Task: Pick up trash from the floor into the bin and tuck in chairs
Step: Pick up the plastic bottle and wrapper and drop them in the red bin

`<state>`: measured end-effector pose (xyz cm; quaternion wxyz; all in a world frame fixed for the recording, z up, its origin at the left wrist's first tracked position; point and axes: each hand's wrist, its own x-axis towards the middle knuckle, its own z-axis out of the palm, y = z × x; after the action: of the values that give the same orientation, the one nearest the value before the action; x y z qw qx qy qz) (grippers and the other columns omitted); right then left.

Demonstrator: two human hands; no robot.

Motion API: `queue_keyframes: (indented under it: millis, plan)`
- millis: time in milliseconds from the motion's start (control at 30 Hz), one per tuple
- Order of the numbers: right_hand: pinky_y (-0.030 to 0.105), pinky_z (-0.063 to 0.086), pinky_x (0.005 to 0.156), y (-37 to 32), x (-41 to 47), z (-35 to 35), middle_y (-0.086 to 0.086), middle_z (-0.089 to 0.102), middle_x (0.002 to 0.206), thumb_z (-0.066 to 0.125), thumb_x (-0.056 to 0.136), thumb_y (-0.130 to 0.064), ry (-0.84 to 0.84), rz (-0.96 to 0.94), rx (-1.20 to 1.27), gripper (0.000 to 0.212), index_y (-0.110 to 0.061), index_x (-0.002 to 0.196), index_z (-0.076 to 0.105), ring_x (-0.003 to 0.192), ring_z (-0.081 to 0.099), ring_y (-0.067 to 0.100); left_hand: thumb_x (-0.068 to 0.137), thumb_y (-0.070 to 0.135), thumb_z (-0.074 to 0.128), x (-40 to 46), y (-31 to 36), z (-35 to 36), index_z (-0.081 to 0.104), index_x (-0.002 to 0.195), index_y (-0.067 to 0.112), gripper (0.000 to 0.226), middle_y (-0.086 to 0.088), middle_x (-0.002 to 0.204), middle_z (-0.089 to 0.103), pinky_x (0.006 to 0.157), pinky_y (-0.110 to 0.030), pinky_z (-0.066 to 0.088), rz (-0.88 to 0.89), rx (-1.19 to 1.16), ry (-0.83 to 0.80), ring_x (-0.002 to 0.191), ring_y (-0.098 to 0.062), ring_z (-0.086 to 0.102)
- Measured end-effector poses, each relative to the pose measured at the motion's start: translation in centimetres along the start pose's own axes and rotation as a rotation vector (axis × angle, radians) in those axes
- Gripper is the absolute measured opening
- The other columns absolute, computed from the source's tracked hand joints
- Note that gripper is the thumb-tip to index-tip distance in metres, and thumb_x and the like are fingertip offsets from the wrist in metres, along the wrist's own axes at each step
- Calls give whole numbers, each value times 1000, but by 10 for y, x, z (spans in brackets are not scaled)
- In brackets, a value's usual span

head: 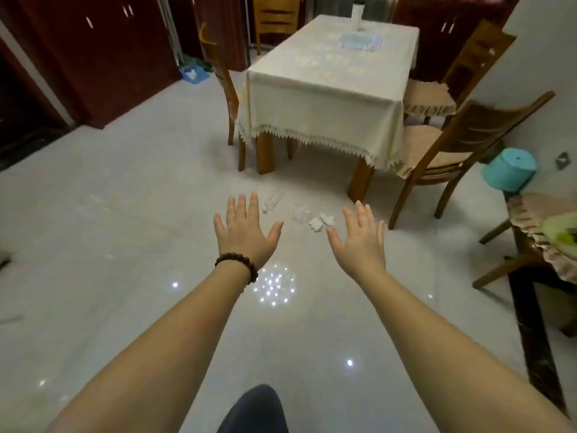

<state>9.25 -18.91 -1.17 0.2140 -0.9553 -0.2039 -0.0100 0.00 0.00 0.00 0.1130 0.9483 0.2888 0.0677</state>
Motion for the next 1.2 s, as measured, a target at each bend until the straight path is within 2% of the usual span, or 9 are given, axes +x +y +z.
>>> queue_keyframes:
  millis: [167,333,800,1200]
  plan:
    - [45,-1,117,9,22,26,4,14,157,37,93,-52,-50,19,-18,59,-22,143,28,144,2,20,90,63,29,20,-4,32,5,150,22,77,-3,159,9,116,-52,7,-38,12,-64,146,-23,1]
    - [45,1,117,14,78,60,4,14,157,39,93,-50,-77,39,-27,59,-22,143,29,144,3,20,90,62,29,77,-14,63,5,150,22,77,-3,159,10,116,-52,8,-57,22,-92,146,-22,1]
    - [44,3,117,-22,339,172,5,20,155,43,93,-46,-141,183,-3,56,-20,141,34,144,8,21,92,59,29,367,-66,122,4,150,22,73,-3,159,9,117,-49,8,-10,40,-264,146,-20,-1]
    - [43,3,117,7,496,236,7,20,155,44,93,-44,-194,262,3,56,-18,141,34,144,9,22,93,57,31,531,-57,189,7,150,20,72,-5,158,11,117,-48,8,13,64,-420,146,-22,3]
